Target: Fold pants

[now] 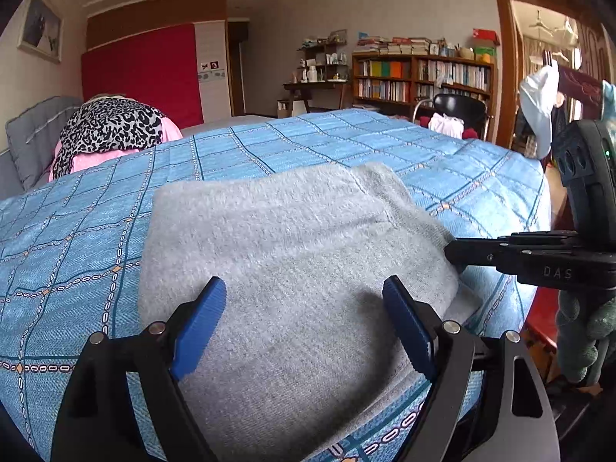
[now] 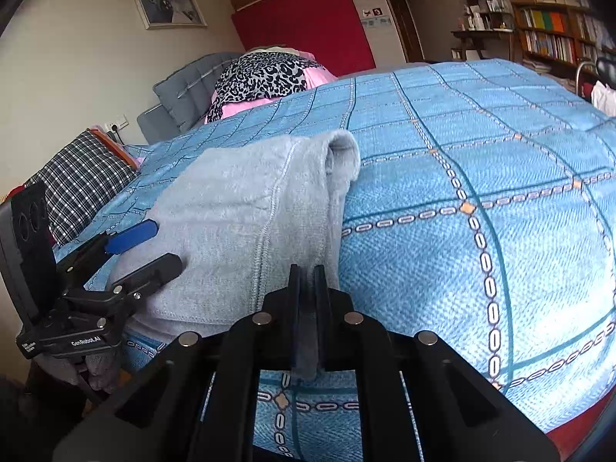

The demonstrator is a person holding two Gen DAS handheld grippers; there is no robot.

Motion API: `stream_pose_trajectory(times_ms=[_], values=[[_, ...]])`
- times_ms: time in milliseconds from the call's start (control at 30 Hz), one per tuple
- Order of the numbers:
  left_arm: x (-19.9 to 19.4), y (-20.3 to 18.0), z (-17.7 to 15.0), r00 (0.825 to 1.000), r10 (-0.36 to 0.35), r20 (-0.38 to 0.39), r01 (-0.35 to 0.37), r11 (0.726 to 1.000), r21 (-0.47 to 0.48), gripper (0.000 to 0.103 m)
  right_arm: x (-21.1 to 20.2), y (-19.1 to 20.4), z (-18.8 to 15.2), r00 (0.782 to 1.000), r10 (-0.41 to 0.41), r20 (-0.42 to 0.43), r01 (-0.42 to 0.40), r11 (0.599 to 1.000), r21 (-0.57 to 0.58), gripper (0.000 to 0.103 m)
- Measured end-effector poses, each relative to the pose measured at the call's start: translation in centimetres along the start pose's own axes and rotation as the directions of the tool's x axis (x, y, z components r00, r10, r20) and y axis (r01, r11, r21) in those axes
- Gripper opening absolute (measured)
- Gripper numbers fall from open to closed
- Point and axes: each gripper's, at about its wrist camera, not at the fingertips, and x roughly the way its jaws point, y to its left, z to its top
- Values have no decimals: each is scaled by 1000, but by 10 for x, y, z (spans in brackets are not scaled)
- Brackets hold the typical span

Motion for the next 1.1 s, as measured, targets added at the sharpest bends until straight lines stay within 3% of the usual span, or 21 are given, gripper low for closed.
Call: stream_pose_trajectory(times_ms=[167, 300, 367, 400, 500, 700, 1100], values=[[5, -4, -7, 1000, 13, -10, -12, 1000, 29, 82, -8, 8, 9, 1000, 7, 18, -6, 999, -35, 13], [6, -3, -6, 1000, -4, -8, 4, 1000, 1, 82, -24, 26, 33, 991, 18, 130, -5, 995, -98, 19], [6, -5, -8, 1000, -4, -7, 4, 1000, 5, 82, -21, 36, 43, 986, 48, 162, -26, 990, -138, 38], [6, -5, -8, 1000, -6, -7, 6, 1000, 5, 82, -16, 41, 47, 984, 61, 167, -33, 985, -170, 40], [4, -4, -8, 1000, -11, -9, 11, 1000, -4, 82, 10, 51, 51, 990, 61, 124, -32, 974, -224, 41], [3, 0, -8, 1000, -15, -7, 15, 1000, -2, 82, 49, 29, 42, 999, -19, 48, 28, 980, -198, 41], [6, -5, -9, 1000, -6, -12, 6, 1000, 10, 82, 62, 16, 26, 998, -27, 61, 37, 983, -182, 41]])
